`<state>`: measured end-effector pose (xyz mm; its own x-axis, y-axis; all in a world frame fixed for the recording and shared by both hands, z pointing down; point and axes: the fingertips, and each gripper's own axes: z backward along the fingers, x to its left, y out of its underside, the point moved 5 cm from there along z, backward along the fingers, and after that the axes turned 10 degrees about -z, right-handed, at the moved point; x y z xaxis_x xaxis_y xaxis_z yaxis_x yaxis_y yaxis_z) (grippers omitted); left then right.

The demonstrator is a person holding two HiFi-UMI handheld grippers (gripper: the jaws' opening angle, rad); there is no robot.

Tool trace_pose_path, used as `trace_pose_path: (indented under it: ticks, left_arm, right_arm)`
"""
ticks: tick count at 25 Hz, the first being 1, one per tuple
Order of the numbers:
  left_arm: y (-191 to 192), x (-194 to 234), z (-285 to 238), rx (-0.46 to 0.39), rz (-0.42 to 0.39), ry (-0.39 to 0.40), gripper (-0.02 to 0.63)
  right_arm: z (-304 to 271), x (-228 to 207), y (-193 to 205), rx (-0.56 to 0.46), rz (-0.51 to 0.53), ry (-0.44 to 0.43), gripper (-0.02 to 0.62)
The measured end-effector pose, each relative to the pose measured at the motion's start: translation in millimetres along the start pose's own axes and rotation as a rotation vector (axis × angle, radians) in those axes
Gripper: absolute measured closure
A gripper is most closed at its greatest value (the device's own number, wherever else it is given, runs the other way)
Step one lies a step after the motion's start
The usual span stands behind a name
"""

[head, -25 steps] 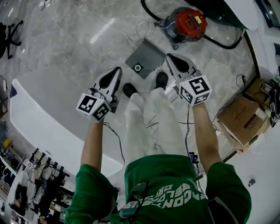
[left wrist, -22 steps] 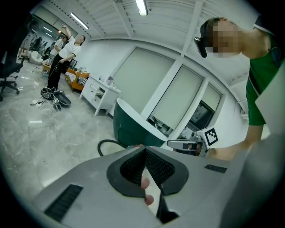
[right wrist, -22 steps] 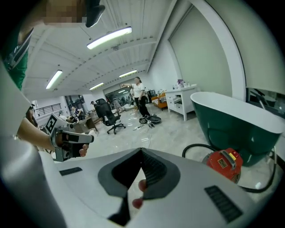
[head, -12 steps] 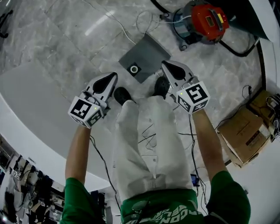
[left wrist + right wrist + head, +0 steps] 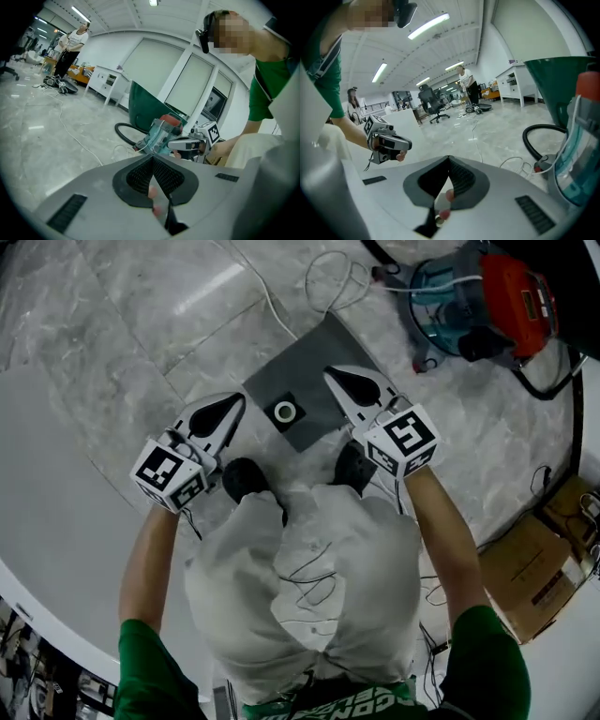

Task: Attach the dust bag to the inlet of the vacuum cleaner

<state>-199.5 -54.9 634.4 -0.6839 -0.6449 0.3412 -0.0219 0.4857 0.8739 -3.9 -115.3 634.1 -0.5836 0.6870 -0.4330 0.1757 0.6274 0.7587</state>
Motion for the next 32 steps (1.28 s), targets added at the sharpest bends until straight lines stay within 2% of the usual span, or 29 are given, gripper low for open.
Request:
trace_pose_path:
  ticks: [5, 10, 16, 23, 29, 32]
  left_arm:
    - [80, 29, -28, -0.046, 0.033, -0.002, 0.611]
    - [152, 41, -54, -0.019, -0.044, 0.029, 0.611]
    - [217, 35, -69, 0.03, -0.117, 0.061, 0.611]
    - [259, 24, -72, 0.126, -0.125, 0.076, 0.611]
    - [283, 27, -71, 0.179, -0.142, 0.126, 0.611]
    - [292, 23, -73, 0.213, -0.182, 0.166, 0.611]
  right_arm:
    - [-54, -30, 75, 0.023, 0.035, -0.061, 0.589]
    - [-87, -40, 143, 0.058, 0.088, -0.106, 0.589]
    - [-93, -33, 195, 0.113, 0.148, -0.125, 0.589]
    - [-100, -10, 236, 0.161, 0.136, -0.119, 0.589]
    - [-112, 11, 275, 0.252, 0.18, -0.176, 0.588]
    - [-116, 19, 293, 0.306, 0.204, -0.199, 0.535]
